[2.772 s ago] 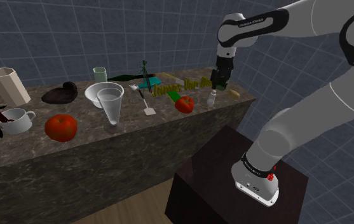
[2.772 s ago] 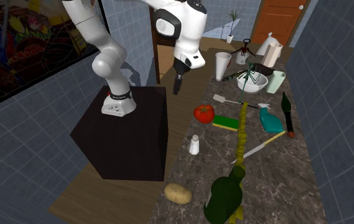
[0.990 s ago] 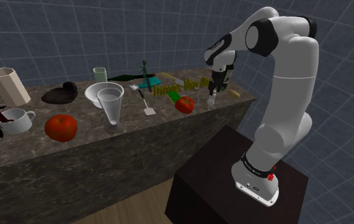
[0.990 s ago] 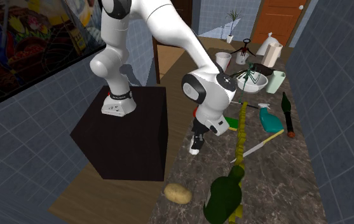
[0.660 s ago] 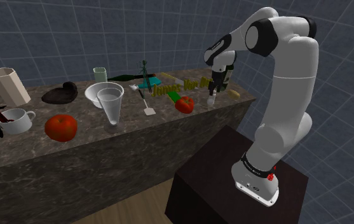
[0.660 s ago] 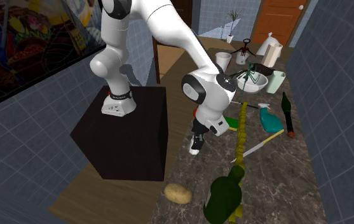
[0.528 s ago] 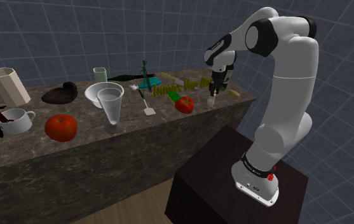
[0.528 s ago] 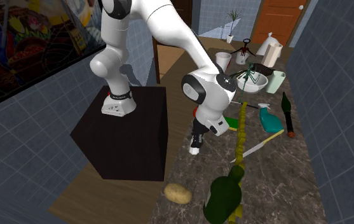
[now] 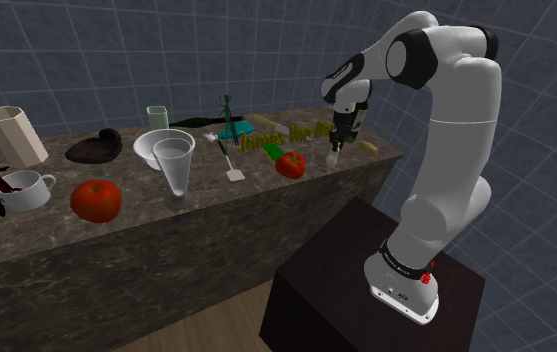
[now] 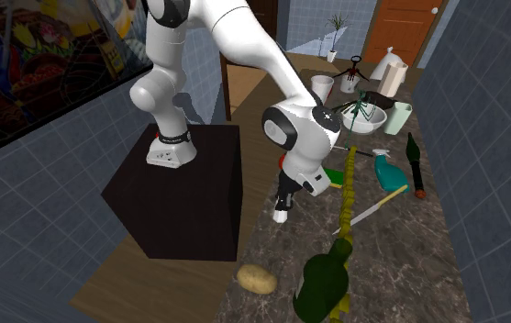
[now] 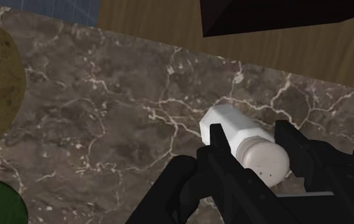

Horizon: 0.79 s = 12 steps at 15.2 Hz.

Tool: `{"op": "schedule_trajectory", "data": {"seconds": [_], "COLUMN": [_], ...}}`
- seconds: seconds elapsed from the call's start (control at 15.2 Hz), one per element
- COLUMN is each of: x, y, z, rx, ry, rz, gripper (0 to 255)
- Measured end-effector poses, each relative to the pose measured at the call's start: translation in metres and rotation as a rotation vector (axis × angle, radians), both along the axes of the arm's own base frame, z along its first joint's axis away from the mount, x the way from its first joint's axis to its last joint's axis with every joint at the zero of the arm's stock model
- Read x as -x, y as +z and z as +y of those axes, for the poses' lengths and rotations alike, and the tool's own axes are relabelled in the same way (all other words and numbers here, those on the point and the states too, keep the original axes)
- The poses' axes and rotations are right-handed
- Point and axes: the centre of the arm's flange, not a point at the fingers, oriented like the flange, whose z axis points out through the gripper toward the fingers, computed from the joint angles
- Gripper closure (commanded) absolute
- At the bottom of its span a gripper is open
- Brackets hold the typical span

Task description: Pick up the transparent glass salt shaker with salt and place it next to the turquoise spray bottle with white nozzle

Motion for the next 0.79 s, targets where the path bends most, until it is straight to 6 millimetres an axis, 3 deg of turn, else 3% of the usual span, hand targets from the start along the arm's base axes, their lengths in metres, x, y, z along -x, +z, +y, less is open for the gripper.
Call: {"op": "schedule_trajectory", "data": {"seconds": [0.26,0.79], "x": [0.000,0.000], "y": [0.010,0.052], "z": [-0.001,-0.001], "rx": [0.000,0.000], "ry": [0.000,0.000], "rz": [0.000,0.000], "gripper": [255,255]}}
